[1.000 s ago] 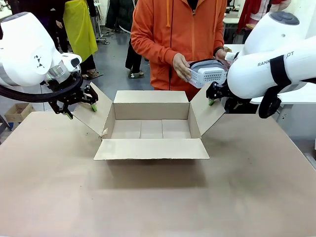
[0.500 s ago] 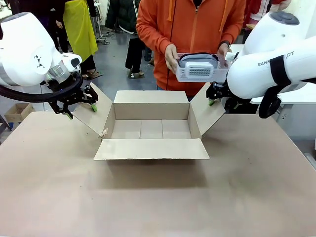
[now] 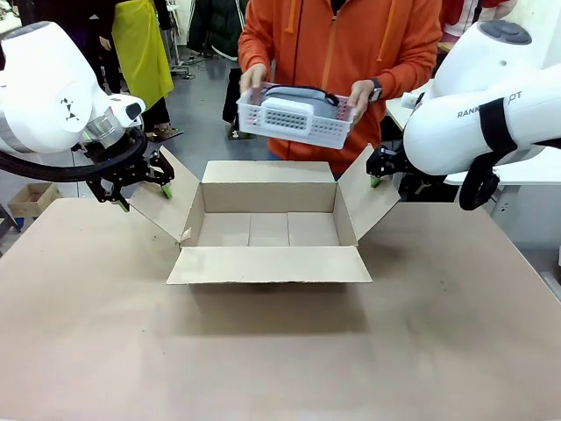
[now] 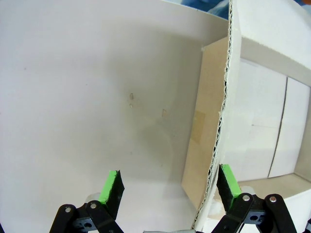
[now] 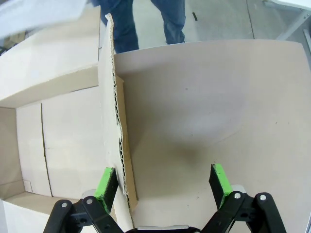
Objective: Pack the gift set into the box.
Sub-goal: Lift both hands away from the flaps of the Package Box.
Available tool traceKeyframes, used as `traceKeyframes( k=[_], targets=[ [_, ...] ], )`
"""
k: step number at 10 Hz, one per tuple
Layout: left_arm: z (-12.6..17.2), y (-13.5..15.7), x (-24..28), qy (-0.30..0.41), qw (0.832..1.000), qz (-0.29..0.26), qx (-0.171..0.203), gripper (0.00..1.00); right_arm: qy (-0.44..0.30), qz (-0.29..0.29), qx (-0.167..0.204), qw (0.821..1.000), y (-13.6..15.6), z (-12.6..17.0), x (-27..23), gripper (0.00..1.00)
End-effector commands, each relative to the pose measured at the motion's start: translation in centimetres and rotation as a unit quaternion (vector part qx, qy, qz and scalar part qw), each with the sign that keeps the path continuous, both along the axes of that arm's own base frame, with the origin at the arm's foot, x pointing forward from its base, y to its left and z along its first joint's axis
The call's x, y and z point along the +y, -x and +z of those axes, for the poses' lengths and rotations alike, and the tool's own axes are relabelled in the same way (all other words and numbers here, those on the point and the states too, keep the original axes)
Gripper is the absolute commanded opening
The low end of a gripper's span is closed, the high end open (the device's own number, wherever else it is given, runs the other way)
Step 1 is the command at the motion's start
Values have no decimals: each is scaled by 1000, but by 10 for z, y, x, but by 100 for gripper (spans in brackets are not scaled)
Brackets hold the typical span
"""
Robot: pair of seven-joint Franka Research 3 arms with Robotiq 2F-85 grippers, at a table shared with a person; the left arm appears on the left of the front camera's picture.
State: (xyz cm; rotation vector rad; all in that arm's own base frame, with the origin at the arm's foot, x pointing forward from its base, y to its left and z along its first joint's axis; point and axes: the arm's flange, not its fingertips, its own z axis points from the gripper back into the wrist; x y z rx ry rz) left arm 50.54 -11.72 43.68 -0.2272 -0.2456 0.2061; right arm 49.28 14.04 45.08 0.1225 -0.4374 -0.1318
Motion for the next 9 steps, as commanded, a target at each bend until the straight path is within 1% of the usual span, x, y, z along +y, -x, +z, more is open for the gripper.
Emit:
traceKeyframes(
  k=[1,9],
  targets=[
    [1,1,0,-6,1000,8,-3,100,8,-13,1,1000,-1,4,4,100],
    [1,1,0,-6,1000,8,-3,100,8,-13,1,1000,-1,4,4,100]
  ],
)
